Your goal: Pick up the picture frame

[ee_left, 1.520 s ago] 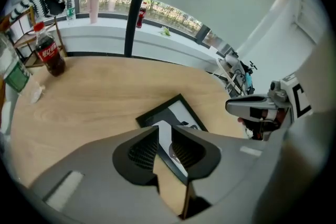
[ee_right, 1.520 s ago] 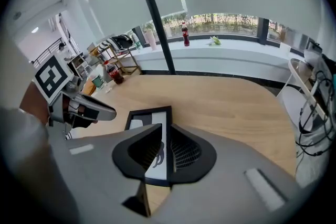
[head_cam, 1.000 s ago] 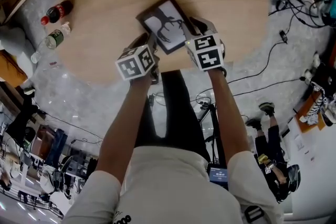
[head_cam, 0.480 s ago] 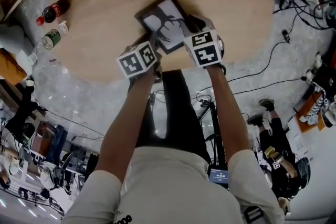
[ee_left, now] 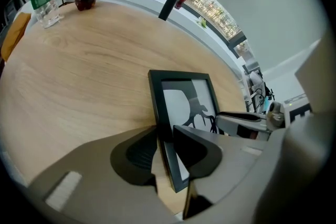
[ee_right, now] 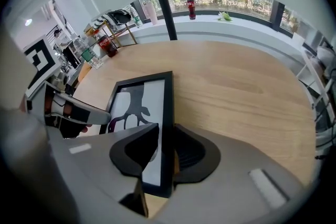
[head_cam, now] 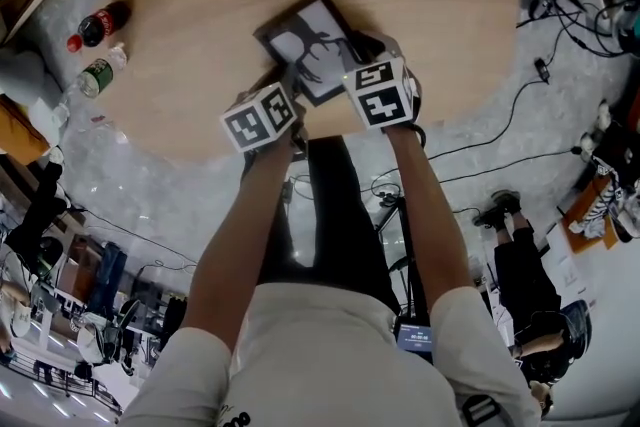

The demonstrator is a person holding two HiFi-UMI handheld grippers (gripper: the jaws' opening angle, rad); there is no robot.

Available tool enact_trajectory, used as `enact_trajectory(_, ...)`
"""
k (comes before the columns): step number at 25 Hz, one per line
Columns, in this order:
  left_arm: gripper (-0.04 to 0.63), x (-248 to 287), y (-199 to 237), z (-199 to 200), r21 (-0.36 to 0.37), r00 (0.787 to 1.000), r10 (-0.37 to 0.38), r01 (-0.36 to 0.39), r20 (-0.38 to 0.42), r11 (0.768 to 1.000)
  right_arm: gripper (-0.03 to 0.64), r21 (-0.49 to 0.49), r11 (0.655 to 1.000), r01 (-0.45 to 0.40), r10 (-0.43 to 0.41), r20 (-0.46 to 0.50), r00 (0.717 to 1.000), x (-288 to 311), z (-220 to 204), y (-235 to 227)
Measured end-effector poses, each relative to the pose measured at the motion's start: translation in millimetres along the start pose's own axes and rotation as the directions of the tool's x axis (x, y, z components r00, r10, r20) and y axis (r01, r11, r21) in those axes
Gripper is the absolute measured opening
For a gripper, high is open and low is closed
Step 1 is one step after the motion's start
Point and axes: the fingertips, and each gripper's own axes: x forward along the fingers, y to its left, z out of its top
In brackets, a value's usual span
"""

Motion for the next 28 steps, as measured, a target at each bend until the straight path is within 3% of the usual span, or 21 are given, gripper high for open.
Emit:
enact_trajectory(12, 0.091, 0, 1, -1, -0.057, 1.000, -0.020, 0.021, 0.020, 0.998, 0.071, -0.012, 1.000, 0.024, -0.025, -0.023, 0.999, -1, -4, -1)
enact_trajectory(28, 0.086, -25, -4, 6, 0.041, 0.998, -0.063, 0.062, 0.022, 0.997, 0.071, 0.083, 0.994, 0.071, -0.073, 0.029, 0.997, -31, -4, 14)
